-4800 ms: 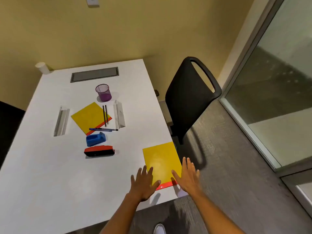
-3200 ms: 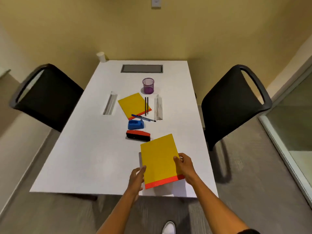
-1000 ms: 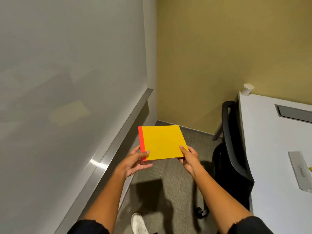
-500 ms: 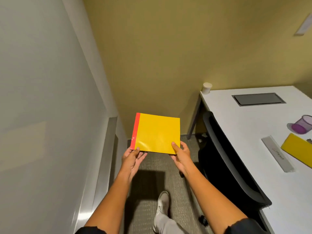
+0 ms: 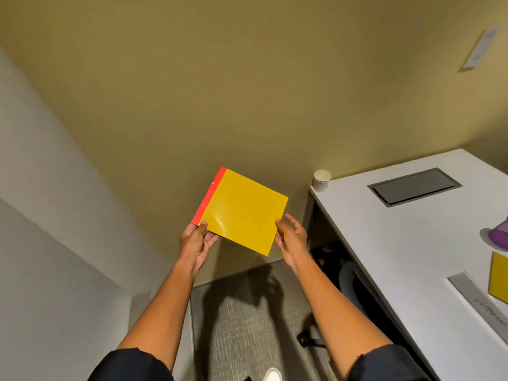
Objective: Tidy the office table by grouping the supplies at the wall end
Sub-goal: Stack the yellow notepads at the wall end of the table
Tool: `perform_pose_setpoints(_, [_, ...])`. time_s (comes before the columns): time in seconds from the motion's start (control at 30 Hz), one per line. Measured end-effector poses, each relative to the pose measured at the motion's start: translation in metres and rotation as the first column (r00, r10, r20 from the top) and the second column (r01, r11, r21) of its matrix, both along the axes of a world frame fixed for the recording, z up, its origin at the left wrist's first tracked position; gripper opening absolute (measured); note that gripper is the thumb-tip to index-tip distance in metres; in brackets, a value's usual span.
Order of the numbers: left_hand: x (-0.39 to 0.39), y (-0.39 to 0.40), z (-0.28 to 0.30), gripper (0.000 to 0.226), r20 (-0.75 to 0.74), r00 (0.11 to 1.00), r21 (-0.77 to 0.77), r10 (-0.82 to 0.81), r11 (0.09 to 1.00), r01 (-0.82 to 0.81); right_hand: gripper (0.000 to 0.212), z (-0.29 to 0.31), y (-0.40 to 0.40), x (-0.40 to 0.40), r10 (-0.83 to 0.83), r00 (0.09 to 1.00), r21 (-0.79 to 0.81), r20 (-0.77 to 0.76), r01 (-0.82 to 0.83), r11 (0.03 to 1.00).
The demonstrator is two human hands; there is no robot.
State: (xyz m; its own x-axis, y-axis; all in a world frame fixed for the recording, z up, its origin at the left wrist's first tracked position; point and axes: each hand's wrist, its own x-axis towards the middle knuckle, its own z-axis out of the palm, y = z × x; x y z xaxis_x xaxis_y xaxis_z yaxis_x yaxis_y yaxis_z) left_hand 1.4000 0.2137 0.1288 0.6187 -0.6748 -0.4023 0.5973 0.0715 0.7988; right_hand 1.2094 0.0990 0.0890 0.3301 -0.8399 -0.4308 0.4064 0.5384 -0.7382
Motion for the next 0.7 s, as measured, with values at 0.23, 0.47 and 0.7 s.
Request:
perform_pose_setpoints(0.23, [0.011,-0.133,0.011,0.023,0.033,0.97,0.009,-0.241,0.971,0.24,0.052,0.029,-0.12,-0.023,-0.219,0.976,-0.055,-0.01,0.219,0.974])
perform_pose_setpoints(0.47, [-0.017,-0.284,0.0,0.015,0.118,0.806,0.088,-0.581,0.814,0.574,0.043,0.023,-0.21,-0.1,-0.264,0.886,-0.275,-0.381,0.165,0.947])
perform_pose_setpoints(0.7, [-0.059,-0.431,0.015,0.004,0.177,0.552,0.151,-0.815,0.576,0.803,0.038,0.019,-0.249,-0.147,-0.286,0.795,-0.283,-0.535,0.15,0.947])
